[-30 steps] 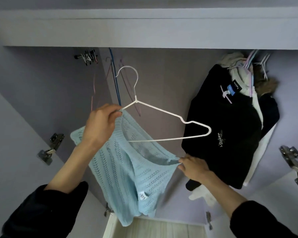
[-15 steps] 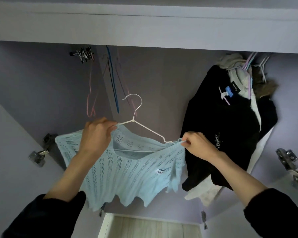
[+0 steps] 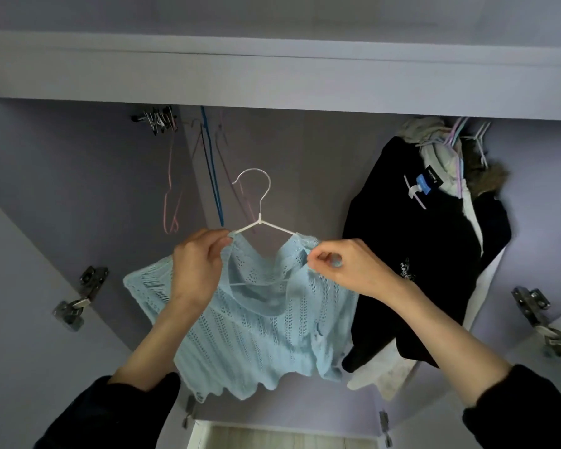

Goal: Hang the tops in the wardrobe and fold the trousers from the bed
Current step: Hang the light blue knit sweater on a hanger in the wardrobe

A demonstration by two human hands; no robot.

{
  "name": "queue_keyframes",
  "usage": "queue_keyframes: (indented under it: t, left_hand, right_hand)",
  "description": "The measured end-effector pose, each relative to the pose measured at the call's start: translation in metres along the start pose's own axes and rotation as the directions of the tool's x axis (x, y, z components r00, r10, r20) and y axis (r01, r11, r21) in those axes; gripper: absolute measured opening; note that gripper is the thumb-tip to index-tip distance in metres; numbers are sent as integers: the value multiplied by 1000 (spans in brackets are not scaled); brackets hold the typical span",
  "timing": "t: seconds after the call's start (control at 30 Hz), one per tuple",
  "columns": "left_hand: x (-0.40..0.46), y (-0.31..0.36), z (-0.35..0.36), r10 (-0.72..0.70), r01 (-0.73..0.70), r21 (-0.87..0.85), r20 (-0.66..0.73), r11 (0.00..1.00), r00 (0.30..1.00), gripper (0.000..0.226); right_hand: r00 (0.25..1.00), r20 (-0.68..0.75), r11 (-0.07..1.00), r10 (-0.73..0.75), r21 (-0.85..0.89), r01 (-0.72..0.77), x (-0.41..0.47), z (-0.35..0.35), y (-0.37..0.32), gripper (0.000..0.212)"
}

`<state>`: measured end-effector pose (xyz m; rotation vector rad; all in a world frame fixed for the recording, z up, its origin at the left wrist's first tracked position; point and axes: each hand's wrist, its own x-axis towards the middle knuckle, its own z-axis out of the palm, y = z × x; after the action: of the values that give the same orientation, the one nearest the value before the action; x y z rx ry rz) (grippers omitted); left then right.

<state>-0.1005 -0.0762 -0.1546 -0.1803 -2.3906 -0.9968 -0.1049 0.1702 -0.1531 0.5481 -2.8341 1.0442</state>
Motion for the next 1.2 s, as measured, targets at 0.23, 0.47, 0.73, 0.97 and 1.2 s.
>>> queue_keyframes:
  t: [0.23,0.47,0.73,0.97,1.2]
  left_hand:
    - [0,19,5,2,1,-178,15,984,1000,16]
    - [4,17,-6,-17,45,-194,143,980,990,13]
    - [12,8,-20,72,-68,-41,115,997,991,12]
    - [-6,15,5,145,-159,56,199,986,969,16]
    - [-8,9,7,41,-43,46,39,998,998,14]
  right_hand:
    - [967,-199,980,-157,-155,127,20,-8,-29,32]
    - [990,-94,992,-104,-78,96,15,5,-33,21]
    - [983,-134,982,124,160,-102,5,-3,-9,31]
    - [962,-252,955,108,295,-30,2,-5,-18,30]
    - [922,-378,997,78,35,-69,-16,-12,14,24]
